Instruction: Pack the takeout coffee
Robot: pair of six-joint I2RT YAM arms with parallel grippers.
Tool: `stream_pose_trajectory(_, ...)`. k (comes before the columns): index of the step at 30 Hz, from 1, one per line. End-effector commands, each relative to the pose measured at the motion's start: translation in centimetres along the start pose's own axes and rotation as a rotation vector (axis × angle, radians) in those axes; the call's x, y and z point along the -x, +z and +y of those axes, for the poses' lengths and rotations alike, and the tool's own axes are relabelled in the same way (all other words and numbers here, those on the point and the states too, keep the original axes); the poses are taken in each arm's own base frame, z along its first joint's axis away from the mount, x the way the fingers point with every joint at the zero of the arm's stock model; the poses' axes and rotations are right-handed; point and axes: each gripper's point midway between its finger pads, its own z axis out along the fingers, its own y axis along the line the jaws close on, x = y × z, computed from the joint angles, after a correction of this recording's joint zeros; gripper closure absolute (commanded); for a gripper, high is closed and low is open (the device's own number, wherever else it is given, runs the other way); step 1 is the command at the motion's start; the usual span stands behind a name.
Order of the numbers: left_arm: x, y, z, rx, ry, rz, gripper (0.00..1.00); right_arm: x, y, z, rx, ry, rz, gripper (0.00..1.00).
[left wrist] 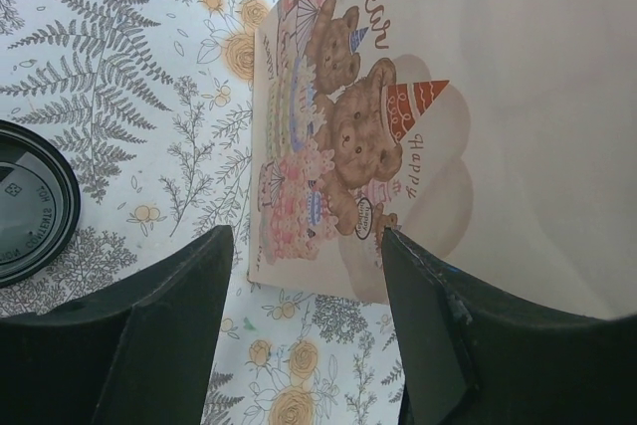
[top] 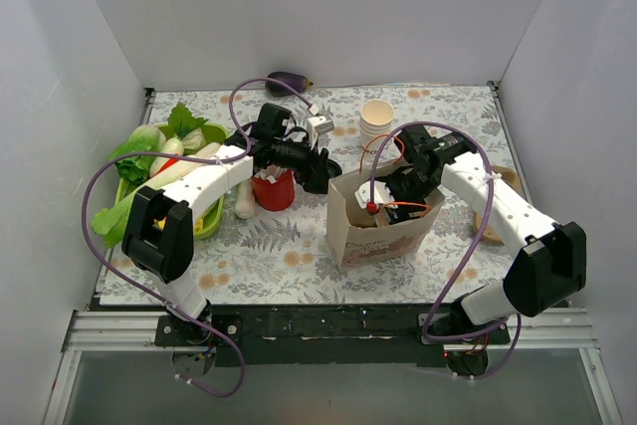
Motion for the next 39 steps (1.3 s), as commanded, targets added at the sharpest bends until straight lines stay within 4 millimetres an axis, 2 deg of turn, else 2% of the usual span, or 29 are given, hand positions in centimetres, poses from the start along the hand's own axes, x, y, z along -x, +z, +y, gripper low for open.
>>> stream_pose_trajectory(1, 3.3, -1.9, -1.5, 0.029, 0.125, -0.06, 0.38, -1.7, 1.3, 3.9, 0.165, 0.124, 0.064, 0.99)
stream_pose_trajectory(5, 3.7, -2.1, -1.6, 0.032, 0.14, -0.058, 0.37, -1.1, 0.7, 3.8, 0.133, 0.121, 0.048, 0.98)
stream_pose_trajectory(6, 3.9, -2.2, -1.7, 0.034, 0.146, -0.061, 0.37, -1.1, 0.5, 3.8, 0.127, 0.124, 0.049, 0.92)
stream_pose_trajectory(8, 4.2, -2.5, -1.7, 0.044, 0.157, -0.062, 0.37, -0.9, 0.2, 3.8, 0.112, 0.12, 0.046, 0.87)
stream_pose_trajectory(12, 4.8, -2.7, -1.7, 0.055, 0.172, -0.061, 0.36, -0.3, -0.3, 3.2, 0.056, 0.107, 0.028, 0.63)
stream_pose_trajectory(14, 5.0, -2.8, -1.7, 0.058, 0.174, -0.06, 0.36, 0.2, -0.7, 2.4, 0.009, 0.108, 0.01, 0.56)
stream_pose_trajectory(15, 5.2, -2.8, -1.8, 0.06, 0.179, -0.063, 0.36, 0.5, -0.9, 2.1, -0.006, 0.114, 0.001, 0.4)
stream_pose_trajectory(18, 5.4, -2.8, -1.6, 0.064, 0.178, -0.051, 0.34, 1.3, -1.6, 1.3, -0.048, 0.134, -0.026, 0.27)
stream_pose_trajectory(21, 5.4, -2.8, -1.6, 0.063, 0.18, -0.042, 0.33, 2.1, -2.2, 1.0, -0.069, 0.152, -0.047, 0.19)
stream_pose_trajectory(26, 6.0, -2.9, -1.5, 0.065, 0.194, -0.045, 0.32, 2.7, -3.1, 1.1, -0.11, 0.155, -0.065, 0.08)
stream_pose_trajectory(30, 6.3, -2.8, -1.4, 0.069, 0.197, -0.05, 0.32, 2.7, -3.4, 0.8, -0.174, 0.153, -0.071, 0.06)
stream_pose_trajectory(32, 6.6, -2.9, -1.4, 0.071, 0.197, -0.058, 0.32, 2.9, -4.0, -0.3, -0.258, 0.116, -0.081, 0.05)
stream_pose_trajectory(33, 6.6, -2.9, -1.4, 0.071, 0.193, -0.059, 0.32, 2.7, -3.7, -0.2, -0.274, 0.121, -0.081, 0.05)
stream_pose_trajectory(34, 6.6, -2.9, -1.5, 0.07, 0.194, -0.058, 0.32, 3.1, -4.4, -1.1, -0.336, 0.091, -0.093, 0.05)
stream_pose_trajectory(39, 6.6, -3.1, -1.6, 0.072, 0.194, -0.056, 0.32, 4.0, -5.7, -1.9, -0.43, 0.065, -0.126, 0.05)
